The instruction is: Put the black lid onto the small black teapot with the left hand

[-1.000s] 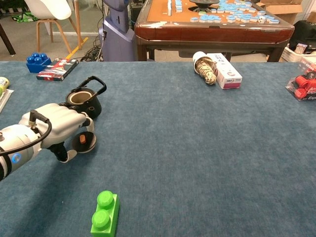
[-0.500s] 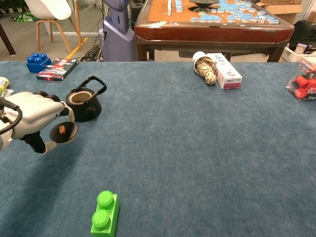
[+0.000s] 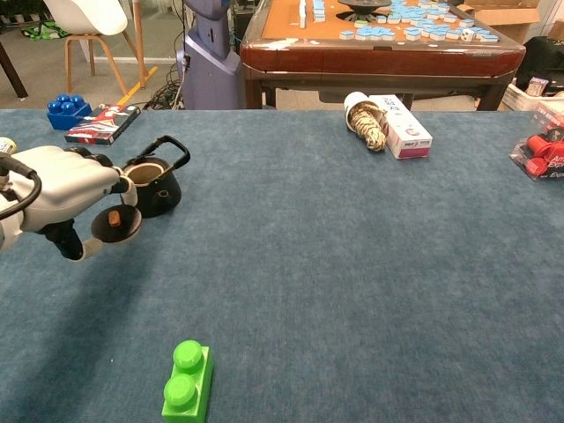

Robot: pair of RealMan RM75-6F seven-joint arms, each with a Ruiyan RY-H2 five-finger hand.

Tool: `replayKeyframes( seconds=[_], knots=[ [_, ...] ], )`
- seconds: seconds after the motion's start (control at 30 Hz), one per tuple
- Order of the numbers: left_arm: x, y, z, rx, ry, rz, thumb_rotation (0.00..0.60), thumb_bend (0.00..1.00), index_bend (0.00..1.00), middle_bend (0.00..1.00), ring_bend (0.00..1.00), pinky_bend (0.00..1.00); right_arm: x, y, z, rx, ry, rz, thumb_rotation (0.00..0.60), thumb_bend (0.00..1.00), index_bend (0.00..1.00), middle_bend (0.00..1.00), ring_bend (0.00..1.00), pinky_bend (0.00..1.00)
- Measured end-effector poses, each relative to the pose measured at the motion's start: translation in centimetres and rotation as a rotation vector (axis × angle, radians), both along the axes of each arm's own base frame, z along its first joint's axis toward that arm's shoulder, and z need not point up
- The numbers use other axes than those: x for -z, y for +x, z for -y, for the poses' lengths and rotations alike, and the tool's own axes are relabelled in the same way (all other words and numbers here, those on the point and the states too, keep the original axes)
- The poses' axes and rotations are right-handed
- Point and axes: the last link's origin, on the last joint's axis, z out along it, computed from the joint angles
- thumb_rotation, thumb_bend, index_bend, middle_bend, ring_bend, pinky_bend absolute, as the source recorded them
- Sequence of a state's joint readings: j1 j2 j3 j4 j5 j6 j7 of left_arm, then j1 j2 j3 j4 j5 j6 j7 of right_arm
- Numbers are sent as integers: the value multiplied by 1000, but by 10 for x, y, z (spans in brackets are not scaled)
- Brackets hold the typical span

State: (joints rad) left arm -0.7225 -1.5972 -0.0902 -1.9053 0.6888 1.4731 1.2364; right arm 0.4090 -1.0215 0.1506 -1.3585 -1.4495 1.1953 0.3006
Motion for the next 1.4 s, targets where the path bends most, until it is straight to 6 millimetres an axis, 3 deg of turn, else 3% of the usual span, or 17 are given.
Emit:
replayKeyframes(
  seconds=[0.53,1.4],
  knots=[
    [-26,22,-19,42,15,6,600,370,307,154,0,0,-1,6,7,12,-12,-10,600,387,0,0,0,0],
    [-35,33,-59,69,-30,14,600,370,307,153,0,0,-1,12,23,41,-30,-24,600,387,0,0,0,0]
  ],
)
